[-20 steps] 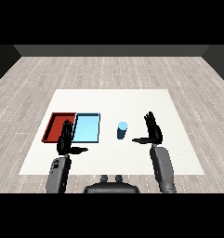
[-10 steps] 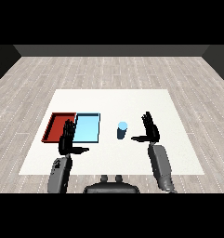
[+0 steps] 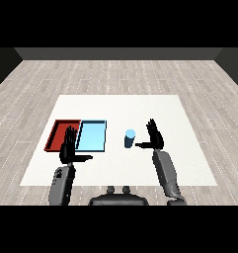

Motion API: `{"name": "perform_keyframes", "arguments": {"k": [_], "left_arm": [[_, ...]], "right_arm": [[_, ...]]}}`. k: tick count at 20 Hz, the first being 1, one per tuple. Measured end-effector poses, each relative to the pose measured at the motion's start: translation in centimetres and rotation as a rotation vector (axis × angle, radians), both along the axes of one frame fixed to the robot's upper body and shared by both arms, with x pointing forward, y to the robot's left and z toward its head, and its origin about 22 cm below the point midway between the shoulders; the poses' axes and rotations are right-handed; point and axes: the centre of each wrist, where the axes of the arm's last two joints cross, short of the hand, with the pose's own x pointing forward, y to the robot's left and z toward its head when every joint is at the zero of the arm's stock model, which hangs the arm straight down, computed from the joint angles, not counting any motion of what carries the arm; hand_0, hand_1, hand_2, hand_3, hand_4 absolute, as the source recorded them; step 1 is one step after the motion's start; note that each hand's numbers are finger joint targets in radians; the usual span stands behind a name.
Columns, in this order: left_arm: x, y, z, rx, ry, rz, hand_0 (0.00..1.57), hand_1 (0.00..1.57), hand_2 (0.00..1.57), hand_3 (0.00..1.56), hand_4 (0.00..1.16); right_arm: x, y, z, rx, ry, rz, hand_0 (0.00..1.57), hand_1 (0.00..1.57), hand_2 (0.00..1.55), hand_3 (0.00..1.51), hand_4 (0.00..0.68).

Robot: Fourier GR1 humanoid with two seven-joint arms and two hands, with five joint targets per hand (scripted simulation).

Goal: Pick the blue can and put it in the blue box

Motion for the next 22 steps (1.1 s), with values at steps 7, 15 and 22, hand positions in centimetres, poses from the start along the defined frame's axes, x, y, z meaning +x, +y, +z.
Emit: {"name": "perform_keyframes", "arguments": {"k": [7, 15, 22], "left_arm": [[0.0, 0.2, -0.6, -0.018, -0.006, -0.004, 0.00, 0.00, 0.00, 0.00, 0.00], [0.4, 0.5, -0.7, -0.014, -0.006, 0.009, 0.00, 0.00, 0.00, 0.00, 0.00], [0.0, 0.7, -0.1, -0.016, -0.016, 0.015, 0.00, 0.00, 0.00, 0.00, 0.00]], "right_arm": [[-0.1, 0.7, -1.4, 0.014, 0.050, -0.003, 0.00, 0.00, 0.00, 0.00, 0.000], [0.3, 1.7, -3.0, 0.029, 0.084, 0.008, 0.00, 0.00, 0.00, 0.00, 0.000], [1.2, 2.6, -3.9, 0.033, 0.096, 0.027, 0.00, 0.00, 0.00, 0.00, 0.000]]}}
